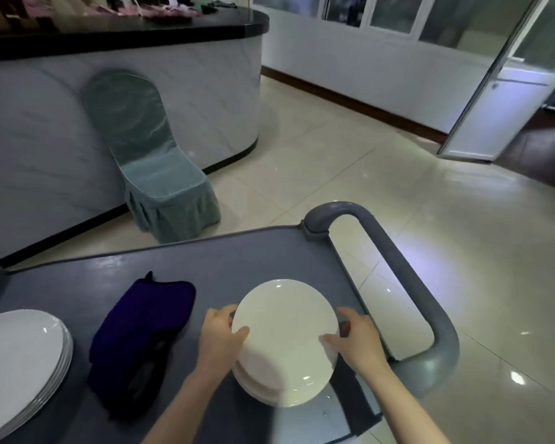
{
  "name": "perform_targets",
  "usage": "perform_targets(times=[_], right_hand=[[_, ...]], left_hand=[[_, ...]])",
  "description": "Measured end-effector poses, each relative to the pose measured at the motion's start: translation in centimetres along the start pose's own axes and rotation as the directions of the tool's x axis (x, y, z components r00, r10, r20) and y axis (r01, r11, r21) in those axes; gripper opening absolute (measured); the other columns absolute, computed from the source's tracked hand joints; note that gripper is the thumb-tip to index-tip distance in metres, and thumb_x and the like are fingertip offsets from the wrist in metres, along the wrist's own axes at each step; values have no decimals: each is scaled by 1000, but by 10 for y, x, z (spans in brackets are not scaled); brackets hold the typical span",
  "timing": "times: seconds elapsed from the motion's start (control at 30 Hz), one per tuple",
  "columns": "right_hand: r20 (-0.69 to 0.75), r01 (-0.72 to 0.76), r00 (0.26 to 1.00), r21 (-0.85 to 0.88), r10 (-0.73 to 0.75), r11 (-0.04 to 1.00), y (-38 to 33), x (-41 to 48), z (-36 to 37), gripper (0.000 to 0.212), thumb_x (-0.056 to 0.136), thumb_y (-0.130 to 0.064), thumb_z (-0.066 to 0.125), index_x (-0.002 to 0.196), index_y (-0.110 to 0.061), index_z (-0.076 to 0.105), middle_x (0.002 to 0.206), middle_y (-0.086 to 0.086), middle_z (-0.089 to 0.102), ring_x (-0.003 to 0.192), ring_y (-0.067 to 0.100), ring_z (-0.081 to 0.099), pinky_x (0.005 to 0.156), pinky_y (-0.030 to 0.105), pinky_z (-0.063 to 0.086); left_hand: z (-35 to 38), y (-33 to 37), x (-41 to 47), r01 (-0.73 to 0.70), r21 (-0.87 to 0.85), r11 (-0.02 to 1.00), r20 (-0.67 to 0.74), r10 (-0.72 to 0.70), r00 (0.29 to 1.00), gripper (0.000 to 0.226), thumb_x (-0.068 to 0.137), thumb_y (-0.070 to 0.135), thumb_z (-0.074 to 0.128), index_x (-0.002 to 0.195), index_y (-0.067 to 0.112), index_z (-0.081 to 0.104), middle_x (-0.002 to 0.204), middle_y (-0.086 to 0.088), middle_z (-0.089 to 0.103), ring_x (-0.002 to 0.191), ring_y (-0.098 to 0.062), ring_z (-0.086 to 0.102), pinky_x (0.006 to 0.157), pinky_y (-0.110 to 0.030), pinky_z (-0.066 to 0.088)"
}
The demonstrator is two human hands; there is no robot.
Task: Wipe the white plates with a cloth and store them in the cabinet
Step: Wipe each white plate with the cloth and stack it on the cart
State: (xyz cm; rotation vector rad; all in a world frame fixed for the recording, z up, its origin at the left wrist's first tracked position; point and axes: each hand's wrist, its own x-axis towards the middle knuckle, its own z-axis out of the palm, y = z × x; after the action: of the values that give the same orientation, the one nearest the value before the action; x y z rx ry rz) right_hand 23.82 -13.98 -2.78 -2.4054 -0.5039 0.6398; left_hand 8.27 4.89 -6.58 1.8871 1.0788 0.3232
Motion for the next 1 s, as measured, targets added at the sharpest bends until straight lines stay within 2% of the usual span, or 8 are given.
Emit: perform_targets(times=[0.23, 0.4, 0.47, 0.57, 0.63, 0.73, 0.87, 1.0], right_hand=[[-4, -7, 1000, 86, 8, 996, 2, 1, 8, 57, 74, -5, 73, 128, -19, 58, 82, -6, 53, 101, 27, 55, 72, 26, 39], [-21, -24, 999, 204, 29, 979, 2, 3, 10, 46, 72, -6, 77, 111, -26, 62, 77, -14, 62, 71, 2, 58, 50, 8, 36], [-33, -30, 999, 256, 39, 966, 0, 3, 12, 38, 72, -7, 76, 101, -28, 64, 71, -9, 64, 64, 5, 59, 48, 9, 39], [-29, -5, 999, 344, 16, 939, -7, 3, 14, 30, 76, -7, 73, 99, -26, 71, 72, 3, 63, 63, 17, 54, 61, 26, 46], [0, 42, 999, 407, -46, 912, -15, 1, 19, 31, 83, -9, 68, 100, -34, 71, 79, -1, 68, 71, 19, 60, 69, 31, 49], [62, 46, 994, 514, -90, 857, -35, -4, 32, 30, 93, -14, 60, 106, -41, 67, 96, -13, 74, 87, 8, 70, 74, 26, 54], [11, 51, 998, 560, -70, 827, -60, -3, 60, 31, 98, -11, 51, 114, -36, 61, 111, -17, 68, 95, -6, 65, 77, 15, 49], [-65, -6, 996, 647, 62, 762, -73, -3, 81, 33, 100, -11, 47, 122, -29, 63, 119, -8, 68, 108, 15, 65, 92, 36, 52]], left_hand=[[-2, -2, 2, 93, -67, 993, -4, -94, 996, 40, 76, 0, 62, 109, 23, 66, 89, 0, 68, 82, -18, 63, 73, -33, 53], [-5, -3, -3, 144, -179, 973, 6, -145, 989, 44, 74, -1, 62, 106, 28, 67, 83, 5, 71, 81, -14, 66, 70, -30, 54], [-9, -6, -5, 145, -227, 963, 20, -144, 989, 45, 74, -1, 62, 107, 30, 67, 84, 4, 72, 84, -14, 68, 71, -30, 54], [-22, -10, -4, 131, -292, 947, 37, -126, 991, 45, 75, -2, 64, 106, 30, 68, 88, 1, 73, 90, -16, 68, 73, -29, 53], [-33, -13, -3, 129, -333, 934, 39, -123, 992, 44, 77, -3, 64, 106, 29, 67, 89, 0, 72, 91, -16, 67, 71, -27, 52], [-53, -19, -3, 140, -377, 915, 32, -139, 990, 44, 79, -2, 67, 111, 27, 64, 86, 1, 65, 88, -18, 64, 68, -30, 55], [-79, -29, -3, 141, -473, 870, 43, -137, 990, 41, 82, -1, 67, 112, 26, 66, 90, -5, 70, 89, -20, 68, 72, -31, 59], [-101, -40, 5, 128, -508, 852, 85, -98, 992, 31, 89, 3, 61, 111, 23, 72, 84, -7, 72, 85, -23, 70, 73, -30, 59]])
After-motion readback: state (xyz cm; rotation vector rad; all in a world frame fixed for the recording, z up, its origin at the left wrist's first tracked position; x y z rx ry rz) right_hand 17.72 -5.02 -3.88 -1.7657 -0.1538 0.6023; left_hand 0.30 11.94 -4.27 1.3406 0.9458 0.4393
